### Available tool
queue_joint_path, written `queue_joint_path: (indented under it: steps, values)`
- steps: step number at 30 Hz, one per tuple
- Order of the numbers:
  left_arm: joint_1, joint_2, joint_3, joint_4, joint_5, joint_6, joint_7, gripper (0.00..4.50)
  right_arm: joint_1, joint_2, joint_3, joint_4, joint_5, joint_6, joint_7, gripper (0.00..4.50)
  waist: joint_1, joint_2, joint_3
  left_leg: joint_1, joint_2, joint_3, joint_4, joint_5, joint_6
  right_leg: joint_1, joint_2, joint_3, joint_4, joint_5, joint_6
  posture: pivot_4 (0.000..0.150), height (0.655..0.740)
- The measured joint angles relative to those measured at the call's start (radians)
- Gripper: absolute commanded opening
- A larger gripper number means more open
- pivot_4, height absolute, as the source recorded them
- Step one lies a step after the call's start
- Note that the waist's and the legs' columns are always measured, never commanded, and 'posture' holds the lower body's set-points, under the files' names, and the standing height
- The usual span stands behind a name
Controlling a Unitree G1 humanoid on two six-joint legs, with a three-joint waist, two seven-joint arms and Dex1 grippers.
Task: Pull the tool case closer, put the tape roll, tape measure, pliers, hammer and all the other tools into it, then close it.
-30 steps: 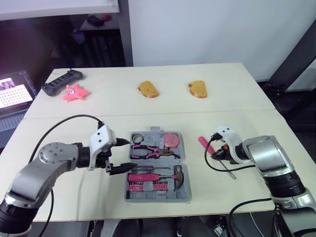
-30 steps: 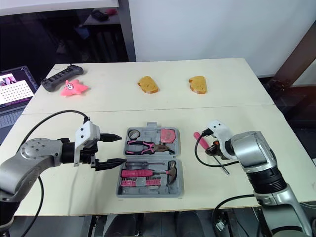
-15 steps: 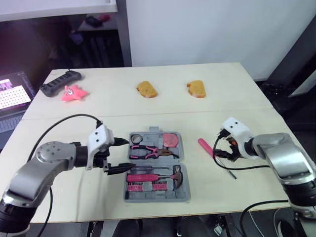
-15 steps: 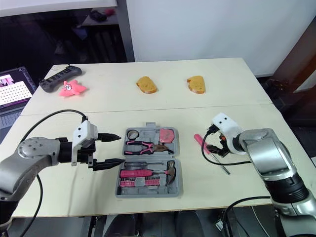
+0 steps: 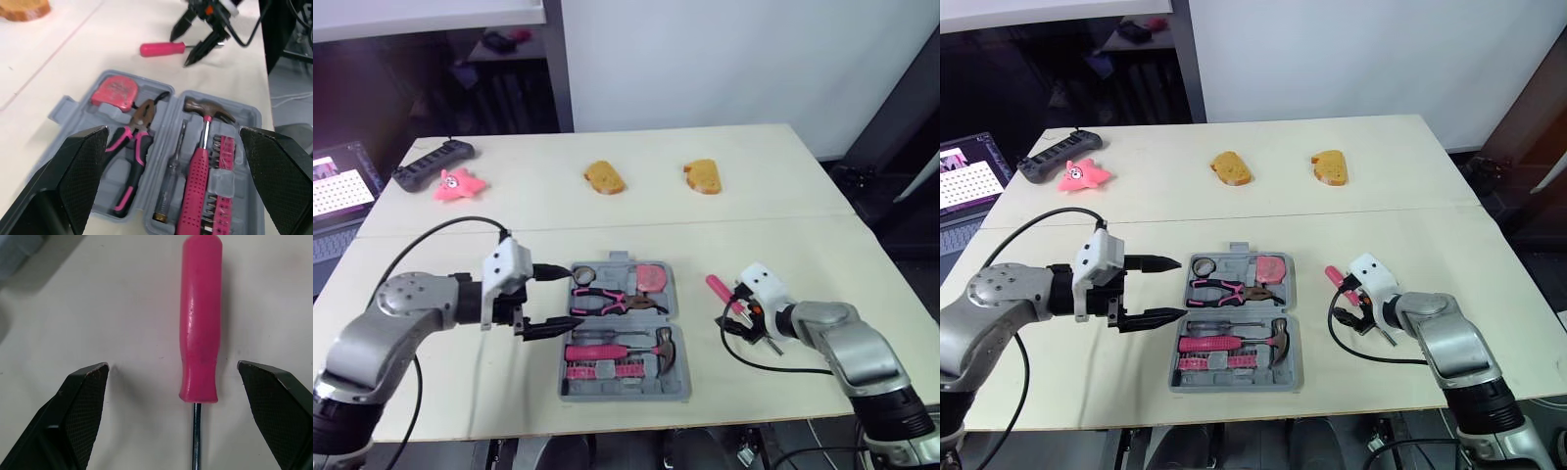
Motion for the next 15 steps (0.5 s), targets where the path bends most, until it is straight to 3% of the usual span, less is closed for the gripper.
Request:
queue_joint_path:
  steps: [2, 7, 10, 15]
  values:
    - [-0.001, 0.000, 0.011, -0.002, -0.031, 0.022, -0.001, 4.50, -0.002, 0.006, -0.004, 0.014, 0.009, -0.011, -0.010, 3.60, 0.000, 0.000, 0.000, 0.000, 0.000, 0.000, 0.000, 0.000, 0.000, 0.000, 0.000, 0.000, 0.000, 0.000, 0.000, 0.150, 0.7400]
    - [-0.001, 0.001, 0.010, -0.004, -0.056, 0.043, 0.000, 4.50, -0.011, 0.008, -0.027, 0.044, 0.031, -0.009, -0.031, 1.09, 0.000, 0.000, 0.000, 0.000, 0.000, 0.000, 0.000, 0.000, 0.000, 0.000, 0.000, 0.000, 0.000, 0.000, 0.000, 0.150, 0.7400]
    - [0.015, 0.010, 0.010, -0.004, -0.046, 0.020, -0.009, 4.50, -0.018, -0.009, -0.026, 0.030, 0.050, 0.031, -0.025, 1.09, -0.001, 0.000, 0.000, 0.000, 0.000, 0.000, 0.000, 0.000, 0.000, 0.000, 0.000, 0.000, 0.000, 0.000, 0.000, 0.150, 0.7400]
    - [0.086, 0.003, 0.015, 0.025, -0.008, -0.077, -0.034, 4.50, -0.109, -0.146, 0.030, -0.064, 0.060, 0.074, 0.037, 1.09, -0.003, 0.001, 0.000, 0.000, 0.000, 0.000, 0.000, 0.000, 0.000, 0.000, 0.001, 0.000, 0.000, 0.000, 0.000, 0.150, 0.7400]
